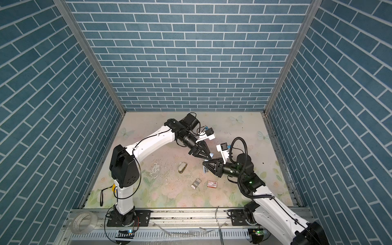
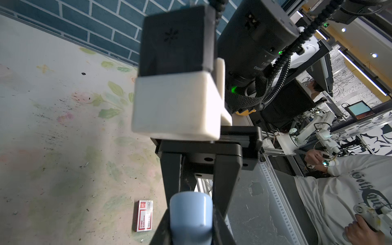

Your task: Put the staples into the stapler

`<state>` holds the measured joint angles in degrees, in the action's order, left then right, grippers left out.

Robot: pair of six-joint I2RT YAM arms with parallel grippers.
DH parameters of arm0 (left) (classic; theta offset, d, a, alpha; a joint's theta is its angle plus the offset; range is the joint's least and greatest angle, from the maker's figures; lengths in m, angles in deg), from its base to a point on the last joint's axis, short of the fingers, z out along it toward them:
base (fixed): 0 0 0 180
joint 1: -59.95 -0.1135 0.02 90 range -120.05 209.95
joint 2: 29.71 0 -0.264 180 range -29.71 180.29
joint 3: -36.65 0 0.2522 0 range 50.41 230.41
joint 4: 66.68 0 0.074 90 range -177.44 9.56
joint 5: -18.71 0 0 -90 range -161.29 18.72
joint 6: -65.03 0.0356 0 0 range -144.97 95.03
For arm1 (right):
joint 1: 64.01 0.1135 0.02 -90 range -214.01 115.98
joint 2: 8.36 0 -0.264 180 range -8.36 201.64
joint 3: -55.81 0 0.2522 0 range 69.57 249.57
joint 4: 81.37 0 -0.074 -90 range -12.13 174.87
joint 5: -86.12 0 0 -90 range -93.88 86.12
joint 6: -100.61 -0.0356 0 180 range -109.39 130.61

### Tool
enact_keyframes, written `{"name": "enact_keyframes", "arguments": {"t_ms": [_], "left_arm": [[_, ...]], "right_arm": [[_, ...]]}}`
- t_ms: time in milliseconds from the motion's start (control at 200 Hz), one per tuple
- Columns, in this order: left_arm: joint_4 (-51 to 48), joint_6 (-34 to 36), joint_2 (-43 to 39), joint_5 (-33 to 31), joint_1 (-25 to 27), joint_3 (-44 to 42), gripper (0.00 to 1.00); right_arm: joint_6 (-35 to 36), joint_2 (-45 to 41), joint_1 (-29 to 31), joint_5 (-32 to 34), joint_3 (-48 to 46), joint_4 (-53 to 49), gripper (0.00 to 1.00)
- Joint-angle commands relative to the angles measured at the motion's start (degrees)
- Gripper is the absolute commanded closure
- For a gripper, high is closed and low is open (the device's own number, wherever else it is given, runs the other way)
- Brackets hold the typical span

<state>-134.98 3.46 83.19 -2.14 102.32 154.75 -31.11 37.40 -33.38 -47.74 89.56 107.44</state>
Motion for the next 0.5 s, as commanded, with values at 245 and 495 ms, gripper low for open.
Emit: {"name": "enact_keyframes", "arguments": {"t_ms": [245,495], "left_arm": [[3.60,-0.95,-2.11,1.37,0.19,-1.57,0.78],[9.15,-2.90,-6.00,-2.63,-0.26,-5.77,0.32]], "right_arm": [[-1.23,0.34,-0.23,5.13,1.43,-2.87,0.90],[0.46,0.98,-0.27,7.07,2.67,-6.77,0.91]]}}
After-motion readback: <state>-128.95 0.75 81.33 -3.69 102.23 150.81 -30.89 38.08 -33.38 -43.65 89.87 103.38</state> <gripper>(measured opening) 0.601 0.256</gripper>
